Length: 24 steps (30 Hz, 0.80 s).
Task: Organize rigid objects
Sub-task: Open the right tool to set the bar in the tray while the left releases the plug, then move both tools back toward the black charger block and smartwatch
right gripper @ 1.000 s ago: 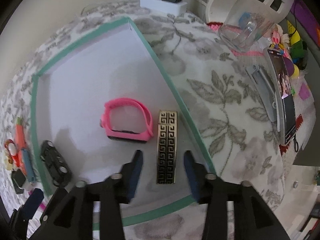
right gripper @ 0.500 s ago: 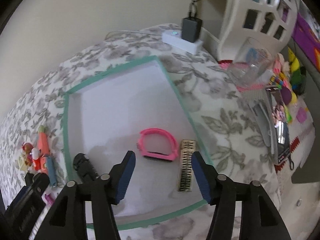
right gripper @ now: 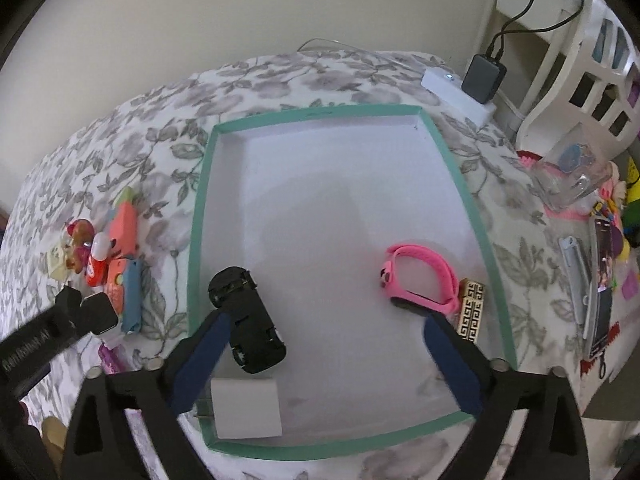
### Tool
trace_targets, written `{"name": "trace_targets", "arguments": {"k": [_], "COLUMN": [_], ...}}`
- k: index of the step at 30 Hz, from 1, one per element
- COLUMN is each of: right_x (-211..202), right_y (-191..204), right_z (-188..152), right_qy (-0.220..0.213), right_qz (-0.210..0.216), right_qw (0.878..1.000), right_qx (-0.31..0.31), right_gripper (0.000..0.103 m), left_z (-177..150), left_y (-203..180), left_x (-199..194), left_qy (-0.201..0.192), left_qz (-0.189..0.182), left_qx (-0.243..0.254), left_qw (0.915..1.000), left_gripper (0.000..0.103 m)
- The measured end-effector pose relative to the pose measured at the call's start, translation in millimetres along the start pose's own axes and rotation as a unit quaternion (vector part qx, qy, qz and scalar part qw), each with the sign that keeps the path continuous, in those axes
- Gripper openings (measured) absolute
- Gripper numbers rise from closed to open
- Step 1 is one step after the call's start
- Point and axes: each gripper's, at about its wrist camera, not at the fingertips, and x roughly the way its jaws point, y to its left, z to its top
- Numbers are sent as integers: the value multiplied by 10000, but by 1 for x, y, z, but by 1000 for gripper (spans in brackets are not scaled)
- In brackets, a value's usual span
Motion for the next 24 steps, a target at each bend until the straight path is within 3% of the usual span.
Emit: {"name": "trace_targets", "arguments": {"k": [6,12,20,24], "right_x": [-19,-50,-54,-64], "right_y": [1,8,45,69], "right_z": [5,15,20,24], "right_qy": [-456,-1120,-1012,-1078], "right_qz": [295,633,892,1092], "right_qw": [9985,9914,9904,9870], "right_qx": [104,229,-307,-474], "right_gripper": [103,103,103,103], "left_z": [9,19,36,44], "left_y": [21,30,57,78], "left_x": [-6,-24,-58,-65], "left_qy": [-144,-585,-1520,-1592], "left_qz": [-127,-71,-8,-71], "left_qx": [-417,-401,-553,-724], "left_qw": [9989,9975,9868,9846], "left_gripper": [103,103,103,103]}}
